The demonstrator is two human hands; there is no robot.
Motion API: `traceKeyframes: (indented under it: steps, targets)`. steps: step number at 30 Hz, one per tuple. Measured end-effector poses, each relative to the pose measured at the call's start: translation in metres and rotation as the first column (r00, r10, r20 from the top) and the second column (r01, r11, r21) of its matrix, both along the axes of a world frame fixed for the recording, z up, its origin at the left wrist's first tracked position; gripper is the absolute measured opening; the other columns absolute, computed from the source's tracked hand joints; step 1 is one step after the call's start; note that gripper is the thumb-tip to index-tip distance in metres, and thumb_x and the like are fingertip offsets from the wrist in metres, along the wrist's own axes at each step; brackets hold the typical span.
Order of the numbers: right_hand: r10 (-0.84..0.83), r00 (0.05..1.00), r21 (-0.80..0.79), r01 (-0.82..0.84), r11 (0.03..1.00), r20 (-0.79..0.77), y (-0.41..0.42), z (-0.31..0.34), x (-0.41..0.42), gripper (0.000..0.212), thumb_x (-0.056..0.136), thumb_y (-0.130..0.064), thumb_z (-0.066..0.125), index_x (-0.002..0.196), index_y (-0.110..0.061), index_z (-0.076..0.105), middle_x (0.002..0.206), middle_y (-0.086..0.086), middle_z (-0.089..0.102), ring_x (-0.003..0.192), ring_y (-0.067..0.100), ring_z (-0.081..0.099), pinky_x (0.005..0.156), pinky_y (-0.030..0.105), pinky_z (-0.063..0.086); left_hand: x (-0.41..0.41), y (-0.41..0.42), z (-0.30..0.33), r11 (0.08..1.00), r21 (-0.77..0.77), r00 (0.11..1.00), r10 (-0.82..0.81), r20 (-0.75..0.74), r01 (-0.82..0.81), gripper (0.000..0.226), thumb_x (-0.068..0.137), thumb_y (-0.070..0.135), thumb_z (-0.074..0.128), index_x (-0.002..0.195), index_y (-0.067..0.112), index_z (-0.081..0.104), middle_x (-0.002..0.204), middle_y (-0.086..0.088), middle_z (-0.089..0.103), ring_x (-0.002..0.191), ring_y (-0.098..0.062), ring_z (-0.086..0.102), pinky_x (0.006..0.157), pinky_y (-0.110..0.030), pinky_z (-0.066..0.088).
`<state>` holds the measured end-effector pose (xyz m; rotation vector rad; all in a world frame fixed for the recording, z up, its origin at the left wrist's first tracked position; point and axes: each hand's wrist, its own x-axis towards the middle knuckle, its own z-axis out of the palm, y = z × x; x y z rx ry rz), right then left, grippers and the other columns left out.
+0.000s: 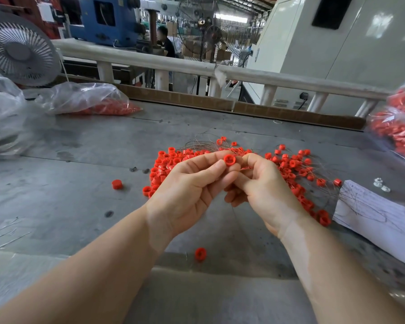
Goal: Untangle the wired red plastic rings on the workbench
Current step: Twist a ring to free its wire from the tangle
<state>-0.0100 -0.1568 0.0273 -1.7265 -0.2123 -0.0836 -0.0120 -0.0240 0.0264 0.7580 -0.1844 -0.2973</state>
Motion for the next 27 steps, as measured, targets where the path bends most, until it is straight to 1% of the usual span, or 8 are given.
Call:
traceKeyframes:
  steps: [4, 7, 10, 14, 16, 19, 22, 27]
  targets:
    - [-0.010, 1.000, -0.049, 0.011, 0.999, 0.016, 0.001, 0.001, -0.001, 0.016, 0.094, -0.002, 0.051, 0.082, -0.011, 0.056, 0.051, -0.002, 0.059, 0.043, 0.014, 0.057, 0.040, 0.021, 0.044, -0.001, 0.001, 0.000, 0.999, 0.009, 0.999, -0.032, 0.020, 0.032, 0.019, 0.073, 0.003, 0.056, 0.083, 0.001, 0.073, 0.083, -0.010, 0.072, 0.074, -0.010, 0.070, 0.064, -0.015, 0.055]
    - [-0.001, 0.999, -0.075, 0.004, 0.997, 0.036, 0.000, -0.001, -0.002, 0.008, 0.094, -0.002, 0.050, 0.089, -0.003, 0.057, 0.055, 0.002, 0.058, 0.044, 0.015, 0.056, 0.041, 0.022, 0.044, -0.001, 0.001, 0.000, 0.998, 0.009, 0.997, -0.057, 0.061, 0.056, 0.019, 0.075, 0.004, 0.057, 0.080, 0.004, 0.075, 0.081, -0.008, 0.072, 0.075, -0.010, 0.070, 0.066, -0.015, 0.055]
    - [0.016, 1.000, -0.078, -0.014, 0.997, 0.024, 0.001, -0.001, -0.003, 0.008, 0.094, -0.005, 0.053, 0.090, 0.001, 0.056, 0.054, 0.001, 0.060, 0.044, 0.016, 0.057, 0.040, 0.024, 0.044, 0.000, 0.002, 0.000, 0.999, -0.009, 0.995, -0.042, 0.095, 0.043, 0.020, 0.075, 0.005, 0.057, 0.079, 0.007, 0.076, 0.079, -0.006, 0.072, 0.074, -0.008, 0.069, 0.067, -0.014, 0.055]
    - [-0.014, 1.000, -0.053, 0.014, 0.998, 0.008, 0.001, 0.002, -0.002, 0.011, 0.092, -0.007, 0.057, 0.082, -0.011, 0.058, 0.058, -0.003, 0.064, 0.046, 0.013, 0.058, 0.041, 0.020, 0.043, 0.004, 0.004, 0.001, 0.995, -0.073, 0.996, 0.069, 0.054, -0.065, 0.019, 0.073, 0.005, 0.057, 0.077, 0.007, 0.076, 0.078, -0.007, 0.072, 0.071, -0.010, 0.069, 0.066, -0.016, 0.055]
    - [-0.063, 0.998, -0.001, 0.063, 0.998, 0.031, 0.000, 0.003, -0.001, 0.017, 0.090, -0.004, 0.058, 0.078, -0.017, 0.060, 0.060, -0.007, 0.064, 0.048, 0.009, 0.059, 0.041, 0.017, 0.041, 0.006, 0.007, 0.001, 0.984, -0.104, 0.989, 0.147, 0.026, -0.144, 0.017, 0.073, 0.004, 0.058, 0.082, 0.003, 0.072, 0.076, -0.007, 0.071, 0.071, -0.010, 0.069, 0.066, -0.016, 0.055]
    - [-0.081, 0.996, 0.175, 0.073, 0.982, 0.038, -0.003, 0.006, -0.001, 0.021, 0.086, -0.002, 0.060, 0.075, -0.018, 0.062, 0.060, -0.007, 0.062, 0.051, 0.005, 0.056, 0.041, 0.015, 0.039, 0.008, 0.009, 0.002, 0.968, -0.111, 0.974, 0.225, 0.005, -0.223, 0.018, 0.073, 0.004, 0.058, 0.089, 0.001, 0.066, 0.076, -0.007, 0.071, 0.071, -0.010, 0.069, 0.067, -0.016, 0.055]
    - [0.002, 1.000, 0.357, -0.003, 0.934, 0.001, -0.003, 0.010, -0.001, 0.004, 0.075, -0.011, 0.063, 0.076, -0.015, 0.062, 0.063, -0.005, 0.062, 0.052, 0.004, 0.054, 0.040, 0.014, 0.038, 0.007, 0.006, 0.000, 0.966, -0.038, 0.965, 0.257, 0.040, -0.256, 0.014, 0.078, 0.001, 0.057, 0.089, 0.001, 0.065, 0.075, -0.007, 0.071, 0.070, -0.010, 0.069, 0.066, -0.016, 0.055]
    - [0.087, 0.994, 0.481, -0.044, 0.876, -0.068, -0.004, 0.011, -0.002, 0.007, 0.070, -0.013, 0.063, 0.077, -0.012, 0.063, 0.068, 0.000, 0.062, 0.053, 0.005, 0.053, 0.040, 0.014, 0.037, 0.004, 0.001, -0.002, 0.968, 0.042, 0.967, 0.242, 0.080, -0.246, 0.019, 0.073, 0.005, 0.060, 0.091, 0.002, 0.065, 0.076, -0.007, 0.072, 0.070, -0.010, 0.069, 0.068, -0.017, 0.056]
